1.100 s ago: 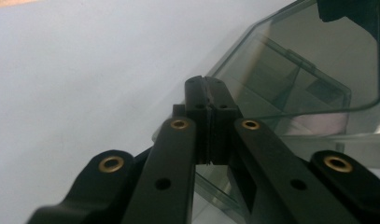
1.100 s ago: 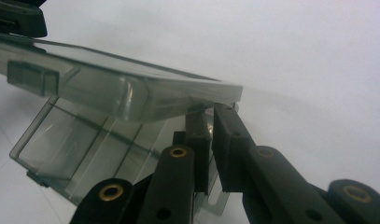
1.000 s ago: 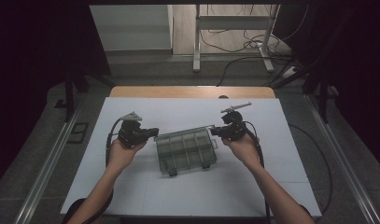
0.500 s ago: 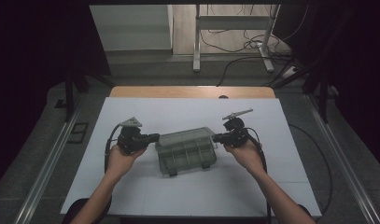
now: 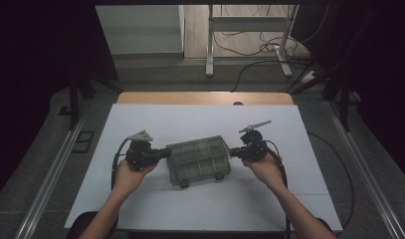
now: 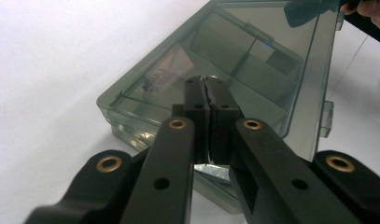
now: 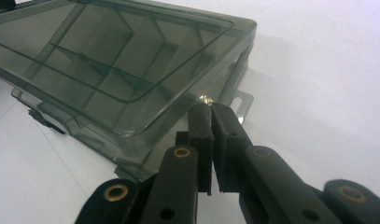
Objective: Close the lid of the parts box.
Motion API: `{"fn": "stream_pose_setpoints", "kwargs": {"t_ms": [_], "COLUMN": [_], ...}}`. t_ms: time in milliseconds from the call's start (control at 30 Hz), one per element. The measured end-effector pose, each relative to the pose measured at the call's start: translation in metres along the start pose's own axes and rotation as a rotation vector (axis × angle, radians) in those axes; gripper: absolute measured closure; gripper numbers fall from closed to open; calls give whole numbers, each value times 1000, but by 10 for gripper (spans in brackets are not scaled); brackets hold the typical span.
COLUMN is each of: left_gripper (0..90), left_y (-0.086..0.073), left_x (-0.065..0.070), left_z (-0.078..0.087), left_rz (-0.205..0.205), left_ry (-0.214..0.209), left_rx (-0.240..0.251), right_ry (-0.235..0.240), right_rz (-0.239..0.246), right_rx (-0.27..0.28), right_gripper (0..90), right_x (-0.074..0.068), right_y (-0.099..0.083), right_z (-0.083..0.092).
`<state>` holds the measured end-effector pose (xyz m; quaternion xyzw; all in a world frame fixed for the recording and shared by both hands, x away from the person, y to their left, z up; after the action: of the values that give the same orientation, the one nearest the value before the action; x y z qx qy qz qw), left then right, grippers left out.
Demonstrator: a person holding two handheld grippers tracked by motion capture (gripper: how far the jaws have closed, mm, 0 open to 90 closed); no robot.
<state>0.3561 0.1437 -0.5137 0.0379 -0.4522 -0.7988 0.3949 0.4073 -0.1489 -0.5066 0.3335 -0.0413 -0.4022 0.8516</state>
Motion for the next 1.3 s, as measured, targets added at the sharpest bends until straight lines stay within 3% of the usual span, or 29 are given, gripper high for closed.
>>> {"fn": "stream_pose_setpoints", "kwargs": {"t_ms": [200, 433, 900, 1300], "left_gripper": [886, 886, 883, 882], "left_y": [-7, -16, -29, -38], "left_x": [2, 6, 20, 28], "left_z": [0, 0, -8, -13], "left_rz": [7, 10, -8, -21], "left_ry": [-1, -3, -2, 0], "left_rx": [-14, -31, -78, -114], "right_ry": [-1, -6, 11, 19], "right_rz": [-5, 28, 81, 125], "right_rx": [7, 15, 61, -1], "right_gripper": [876, 877, 889, 890], "right_x": [3, 2, -10, -21], "right_y": [-2, -5, -8, -16], "right_z": [4, 8, 18, 2]}}
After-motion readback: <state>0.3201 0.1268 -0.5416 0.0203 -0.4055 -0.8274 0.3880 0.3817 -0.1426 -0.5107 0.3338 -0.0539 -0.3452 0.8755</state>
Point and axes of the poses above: each handheld gripper's, and its own axes: z roughly backward along the jaws, y roughly out of its top, x roughly to its right, the point moved 6 cm from there along -z, roughly forward along the jaws, and after that the axes turned 1 degree about -y, right-handed, at the moved point
